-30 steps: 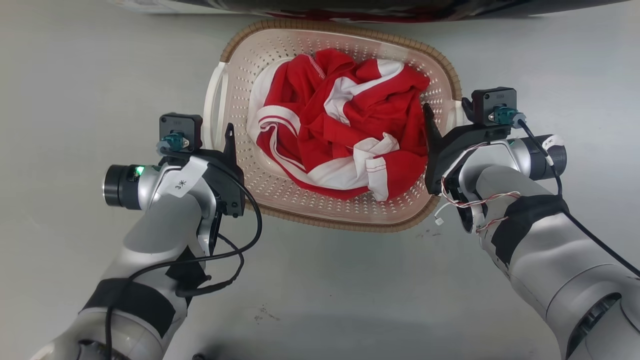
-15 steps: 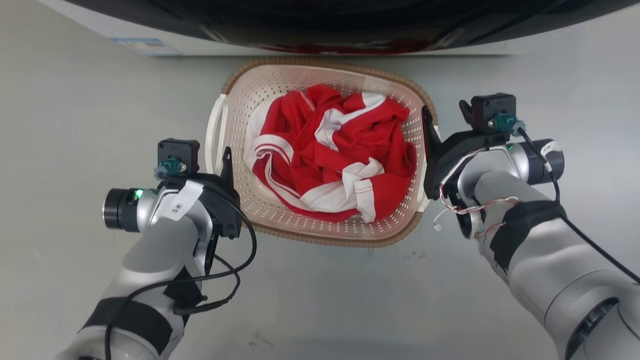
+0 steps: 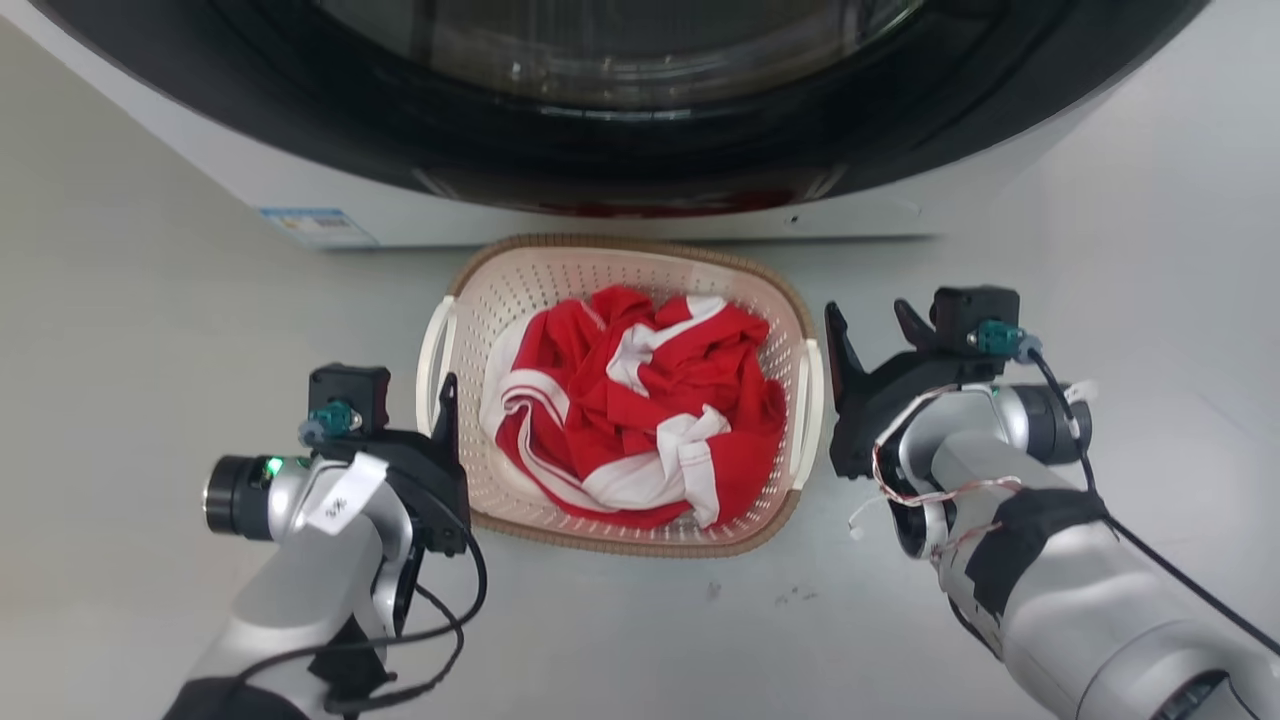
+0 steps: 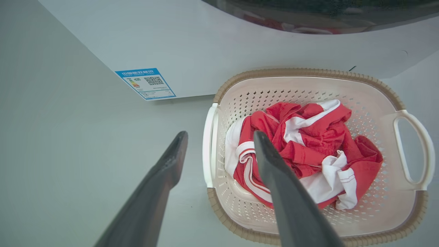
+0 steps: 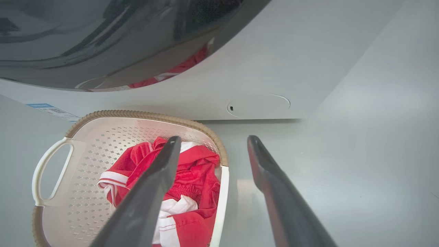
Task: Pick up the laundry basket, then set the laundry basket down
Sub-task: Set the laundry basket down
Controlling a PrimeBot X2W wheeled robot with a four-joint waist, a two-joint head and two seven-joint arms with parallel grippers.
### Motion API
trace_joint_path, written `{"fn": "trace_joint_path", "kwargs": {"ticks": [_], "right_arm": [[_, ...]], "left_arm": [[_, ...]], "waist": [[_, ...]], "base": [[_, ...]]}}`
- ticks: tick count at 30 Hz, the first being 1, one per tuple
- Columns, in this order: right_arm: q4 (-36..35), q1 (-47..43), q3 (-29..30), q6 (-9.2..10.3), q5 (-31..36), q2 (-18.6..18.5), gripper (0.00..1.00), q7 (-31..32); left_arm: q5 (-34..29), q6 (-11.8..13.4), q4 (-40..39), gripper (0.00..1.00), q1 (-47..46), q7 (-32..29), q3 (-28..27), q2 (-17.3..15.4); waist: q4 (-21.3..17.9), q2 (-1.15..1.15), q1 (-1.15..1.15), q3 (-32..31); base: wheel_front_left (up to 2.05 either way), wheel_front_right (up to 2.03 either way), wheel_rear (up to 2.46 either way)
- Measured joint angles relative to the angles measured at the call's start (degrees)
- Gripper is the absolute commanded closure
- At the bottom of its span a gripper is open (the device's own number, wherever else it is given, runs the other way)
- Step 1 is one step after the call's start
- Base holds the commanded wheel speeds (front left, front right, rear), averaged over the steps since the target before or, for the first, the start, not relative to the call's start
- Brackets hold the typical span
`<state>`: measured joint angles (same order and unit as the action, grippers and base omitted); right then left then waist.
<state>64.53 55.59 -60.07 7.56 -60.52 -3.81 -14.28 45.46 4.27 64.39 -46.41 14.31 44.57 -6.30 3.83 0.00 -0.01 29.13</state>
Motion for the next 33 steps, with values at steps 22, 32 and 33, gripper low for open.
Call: {"fn": "trace_joint_path", "kwargs": {"ticks": [22, 32, 33], "right_arm": [[-16.9, -24.4, 14.7, 0.0, 11.2, -4.6, 0.0, 0.0], [-27.2, -35.4, 24.7, 0.0, 19.0, -5.2, 0.0, 0.0], [-28.3, -36.7, 25.7, 0.0, 20.2, -5.2, 0.0, 0.0]], "left_arm": [[-10.0, 2.8, -26.1, 0.0, 26.0, 0.0, -9.5, -4.1], [-16.2, 2.8, -35.8, 0.0, 36.6, 0.0, -18.3, -4.6], [-17.4, 2.8, -36.8, 0.0, 37.7, 0.0, -19.5, -4.5]], "waist": [[-1.6, -0.01, -0.01, -18.4], [-2.1, -0.01, 0.0, -23.9], [-2.1, -0.01, 0.0, -24.4]], "base": [[0.0, 0.0, 0.0], [0.0, 0.0, 0.0], [0.0, 0.0, 0.0]]}}
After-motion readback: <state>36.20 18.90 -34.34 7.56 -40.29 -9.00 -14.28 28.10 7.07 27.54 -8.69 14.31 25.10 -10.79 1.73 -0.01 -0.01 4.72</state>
